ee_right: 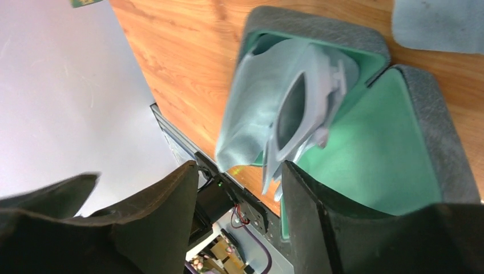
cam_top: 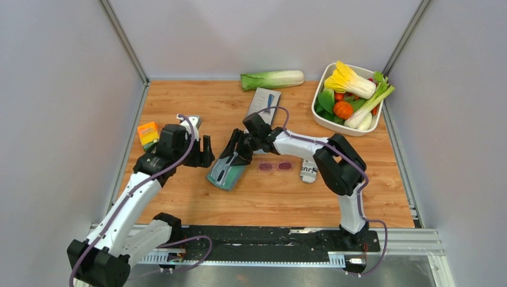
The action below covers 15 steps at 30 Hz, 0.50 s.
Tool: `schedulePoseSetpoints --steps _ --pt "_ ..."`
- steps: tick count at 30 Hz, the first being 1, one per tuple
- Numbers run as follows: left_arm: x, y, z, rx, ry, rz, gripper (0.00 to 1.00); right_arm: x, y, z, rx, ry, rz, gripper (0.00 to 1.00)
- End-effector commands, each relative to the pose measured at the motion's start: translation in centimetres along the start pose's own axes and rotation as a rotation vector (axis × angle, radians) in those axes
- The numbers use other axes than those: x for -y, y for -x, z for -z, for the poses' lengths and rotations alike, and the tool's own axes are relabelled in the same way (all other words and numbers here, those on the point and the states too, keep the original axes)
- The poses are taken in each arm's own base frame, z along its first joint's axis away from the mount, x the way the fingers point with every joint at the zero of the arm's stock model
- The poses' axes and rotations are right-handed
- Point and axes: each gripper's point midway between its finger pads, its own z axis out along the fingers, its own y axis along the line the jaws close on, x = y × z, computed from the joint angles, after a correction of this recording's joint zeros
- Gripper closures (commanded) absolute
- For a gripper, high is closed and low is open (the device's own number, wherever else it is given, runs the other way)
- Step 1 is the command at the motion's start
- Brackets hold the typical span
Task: Organize the sunglasses
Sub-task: Place the sunglasses in the sunglasses case, then close the sunglasses case at the center of the board.
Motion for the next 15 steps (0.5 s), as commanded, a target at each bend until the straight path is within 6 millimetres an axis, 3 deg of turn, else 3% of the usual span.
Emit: schedulePoseSetpoints --steps 1,6,9,15 --pt "0.6 -0.8 -2.1 -0.08 -0.053 -0.026 0.2 -6.1 1.6 5.1 0.103 0.132 0.15 0.38" --pt "-0.9 -2.3 -4.7 -0.236 0.021 0.001 0.18 -5.5 3.0 8.9 0.221 0.078 0.21 0.33" --pt "-0.3 -2.6 -6.0 -0.242 -0.019 0.068 0.17 -3.6 3.5 11.5 0.305 0.045 0.224 0.3" --pt "-1.0 -1.1 -6.2 -0.159 -0.01 0.148 0.17 0.9 1.9 12.8 0.323 -0.004 0.249 0.29"
